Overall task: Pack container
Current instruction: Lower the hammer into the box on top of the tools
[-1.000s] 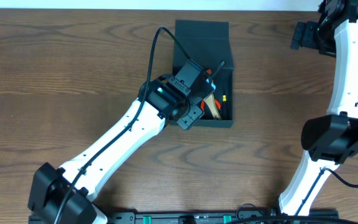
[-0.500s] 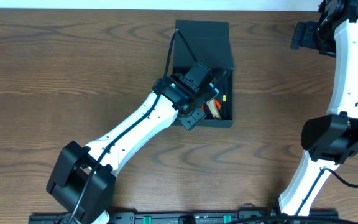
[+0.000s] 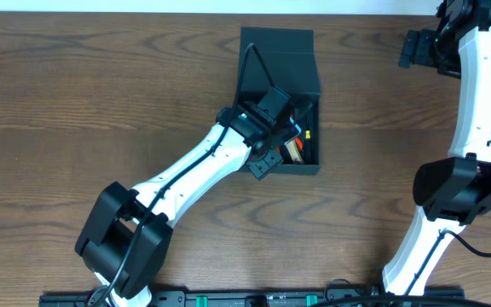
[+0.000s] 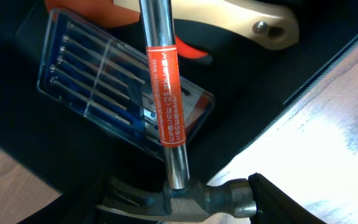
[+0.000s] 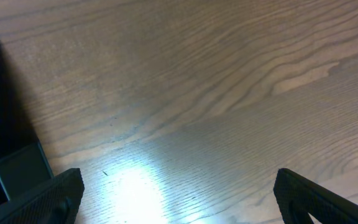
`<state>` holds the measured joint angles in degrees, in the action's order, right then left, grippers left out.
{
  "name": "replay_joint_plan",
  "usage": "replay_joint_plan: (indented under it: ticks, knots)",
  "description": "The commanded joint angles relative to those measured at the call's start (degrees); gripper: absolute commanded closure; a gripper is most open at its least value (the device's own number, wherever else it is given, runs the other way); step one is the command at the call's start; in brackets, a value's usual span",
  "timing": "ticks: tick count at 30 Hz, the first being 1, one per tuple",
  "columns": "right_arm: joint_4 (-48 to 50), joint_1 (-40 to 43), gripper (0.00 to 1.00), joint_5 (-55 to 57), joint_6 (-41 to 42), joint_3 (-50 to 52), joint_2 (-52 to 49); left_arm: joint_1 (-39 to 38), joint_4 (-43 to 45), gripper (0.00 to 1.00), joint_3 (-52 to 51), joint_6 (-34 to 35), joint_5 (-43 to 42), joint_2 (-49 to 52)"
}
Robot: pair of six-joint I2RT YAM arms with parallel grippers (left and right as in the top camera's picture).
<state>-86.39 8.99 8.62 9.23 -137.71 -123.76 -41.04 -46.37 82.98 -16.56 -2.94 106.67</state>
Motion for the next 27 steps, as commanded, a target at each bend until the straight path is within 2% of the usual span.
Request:
replay_joint_plan:
  ticks: [1,15,27]
  knots:
    - [-0.2,-0.1,0.01,0.4,0.8,-1.0,0.5,0.1,0.5,0.46,1.4,-1.6,1.0,0.6]
    - [-0.2,-0.1,0.01,0.4,0.8,-1.0,0.5,4.7,1.7,0.46,1.4,-1.7,1.0,0.6]
    - [-0.2,-0.1,0.01,0.4,0.8,-1.0,0.5,4.9,2.4,0.46,1.4,-1.7,1.0,0.8]
